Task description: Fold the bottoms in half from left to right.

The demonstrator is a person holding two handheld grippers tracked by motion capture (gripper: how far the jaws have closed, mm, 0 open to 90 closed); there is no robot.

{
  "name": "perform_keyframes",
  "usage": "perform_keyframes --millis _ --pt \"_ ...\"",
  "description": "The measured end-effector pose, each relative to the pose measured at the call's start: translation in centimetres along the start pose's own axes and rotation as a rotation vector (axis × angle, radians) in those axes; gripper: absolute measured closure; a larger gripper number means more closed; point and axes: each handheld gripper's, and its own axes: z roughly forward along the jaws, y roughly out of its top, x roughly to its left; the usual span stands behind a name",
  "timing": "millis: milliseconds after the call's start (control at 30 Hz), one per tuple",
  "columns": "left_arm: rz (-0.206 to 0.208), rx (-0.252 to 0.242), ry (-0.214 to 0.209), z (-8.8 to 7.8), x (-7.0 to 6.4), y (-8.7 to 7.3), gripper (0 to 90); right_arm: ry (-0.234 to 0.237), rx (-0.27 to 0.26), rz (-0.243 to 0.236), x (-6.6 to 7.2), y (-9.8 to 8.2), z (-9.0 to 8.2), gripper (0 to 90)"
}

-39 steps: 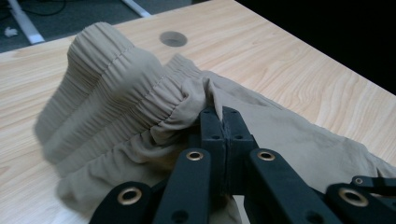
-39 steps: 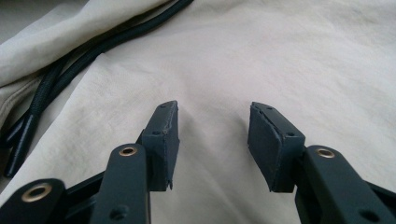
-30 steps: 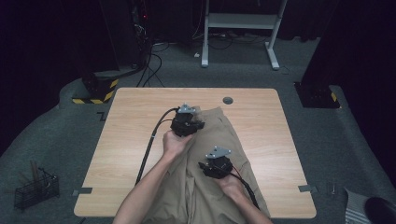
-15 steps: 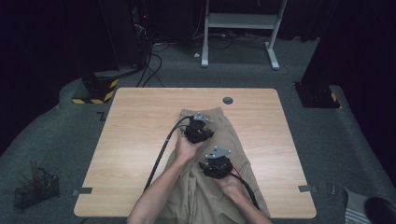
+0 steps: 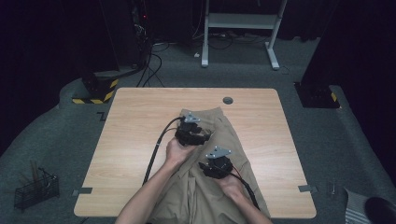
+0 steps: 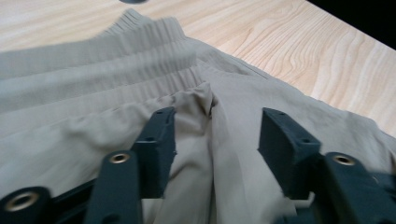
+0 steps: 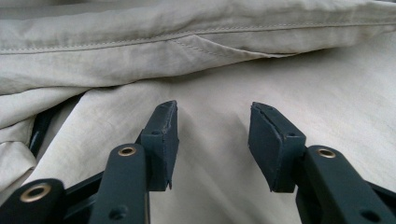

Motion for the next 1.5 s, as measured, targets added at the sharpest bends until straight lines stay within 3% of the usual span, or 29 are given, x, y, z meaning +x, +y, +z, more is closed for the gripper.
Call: perform_keyframes --millis 100,200,333,467,533,633,733,800,933,1067,1333,1500 --pt "0.001 -0.012 0.004 -2.1 -0.1 -0.8 39.1 0.006 0.006 0.016 -0.2 0.0 -0.3 50.1" --pt "0.007 0.007 -0.002 -4.0 -0.5 -2.4 36.7 0.006 -0.008 0.015 -0.2 0.1 -1.3 50.1" --pt "-0.026 0.026 -0.022 -5.5 -0.9 -5.3 34.8 0.004 -0.007 -0.006 -0.1 -0.8 -2.8 49.9" --pt "-0.058 0.051 -0.014 -6.0 -1.6 -8.4 34.5 0.004 0.017 -0.02 -0.1 -2.1 -3.4 49.9" --pt "-0.067 0.062 -0.002 -5.8 -1.7 -9.2 39.4 0.003 0.024 -0.017 0.0 -2.5 -3.2 49.9" --pt "-0.077 0.087 0.01 -5.0 -1.6 -9.7 60.2 0.008 0.013 -0.008 0.0 -2.5 -3.0 50.2" --pt "-0.054 0.091 0.023 -4.2 -1.4 -9.3 79.9 0.009 0.003 0.002 0.1 -2.3 -2.5 50.1" --pt "-0.05 0.096 0.025 -3.6 -1.0 -8.9 87.4 0.006 0.001 0.005 0.1 -2.0 -2.2 50.1" --pt "-0.072 0.097 0.008 -3.0 0.1 -8.0 88.8 -0.006 0.0 0.011 0.2 -1.5 -1.6 50.2" --pt "-0.094 0.055 -0.009 -3.4 0.8 -6.1 89.0 -0.014 0.0 0.022 0.2 -0.7 -0.8 50.2" --pt "-0.085 -0.034 -0.042 -4.6 0.5 -1.4 89.0 -0.03 0.0 0.036 0.4 1.3 1.5 50.1" --pt "-0.116 -0.038 -0.07 -2.4 0.4 -0.1 88.9 -0.035 0.0 0.047 0.6 2.6 3.0 49.8"
